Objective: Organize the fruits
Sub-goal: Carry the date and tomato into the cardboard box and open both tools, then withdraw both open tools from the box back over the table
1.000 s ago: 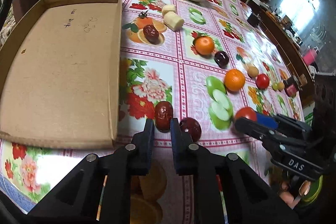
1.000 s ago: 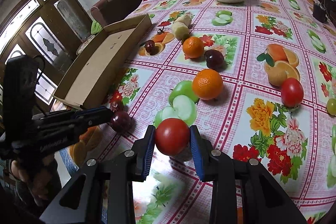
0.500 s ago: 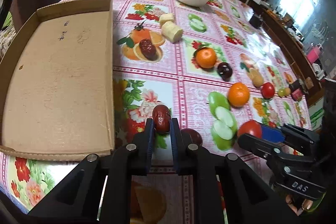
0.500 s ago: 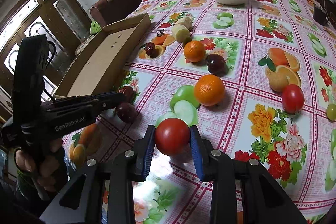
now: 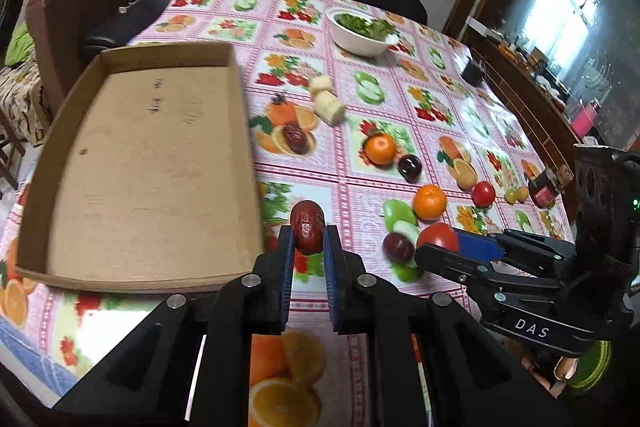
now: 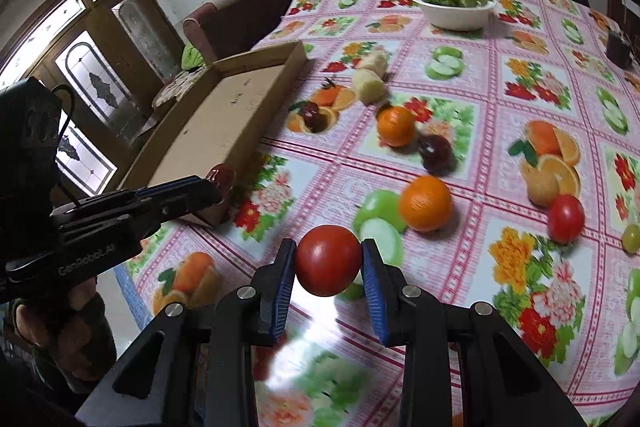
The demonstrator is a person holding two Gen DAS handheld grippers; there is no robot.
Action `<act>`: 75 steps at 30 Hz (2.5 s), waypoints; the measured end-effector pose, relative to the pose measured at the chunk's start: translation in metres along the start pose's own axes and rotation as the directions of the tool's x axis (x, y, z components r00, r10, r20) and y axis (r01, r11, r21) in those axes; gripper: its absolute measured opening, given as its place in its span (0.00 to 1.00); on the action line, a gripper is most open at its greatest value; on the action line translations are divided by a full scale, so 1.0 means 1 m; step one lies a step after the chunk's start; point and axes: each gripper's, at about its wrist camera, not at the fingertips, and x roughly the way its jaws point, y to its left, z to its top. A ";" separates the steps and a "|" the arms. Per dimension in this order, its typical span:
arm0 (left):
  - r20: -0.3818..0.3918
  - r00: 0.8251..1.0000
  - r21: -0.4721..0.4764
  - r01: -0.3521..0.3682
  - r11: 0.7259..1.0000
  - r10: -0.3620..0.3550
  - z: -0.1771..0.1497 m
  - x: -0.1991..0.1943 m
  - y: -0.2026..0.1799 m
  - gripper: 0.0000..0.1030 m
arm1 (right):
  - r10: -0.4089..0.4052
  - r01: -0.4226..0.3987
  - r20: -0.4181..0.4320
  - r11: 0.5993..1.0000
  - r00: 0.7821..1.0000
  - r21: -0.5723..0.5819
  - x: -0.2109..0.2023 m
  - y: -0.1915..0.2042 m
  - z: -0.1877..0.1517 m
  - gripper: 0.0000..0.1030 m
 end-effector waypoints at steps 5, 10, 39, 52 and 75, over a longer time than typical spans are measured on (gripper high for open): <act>0.020 0.999 -0.035 -0.028 0.999 0.029 0.001 -0.013 0.022 0.11 | 0.034 -0.034 -0.003 0.998 0.999 -0.045 0.008 0.022 0.010 0.32; 0.030 0.997 -0.074 -0.061 0.995 0.064 0.003 -0.020 0.043 0.11 | 0.065 -0.065 -0.009 0.994 0.998 -0.091 0.018 0.045 0.021 0.32; -0.102 0.966 -0.191 -0.252 0.949 0.236 -0.001 0.015 0.132 0.12 | 0.125 -0.173 -0.198 0.954 0.972 -0.245 0.131 0.141 0.060 0.35; -0.021 0.983 -0.207 -0.183 0.961 0.182 0.006 -0.013 0.110 0.33 | 0.151 -0.162 -0.073 0.967 0.986 -0.199 0.066 0.113 0.052 0.45; -0.103 0.994 -0.015 0.042 0.999 -0.043 0.001 0.017 -0.023 0.33 | -0.044 0.034 0.067 0.988 0.997 0.153 -0.032 -0.057 -0.012 0.46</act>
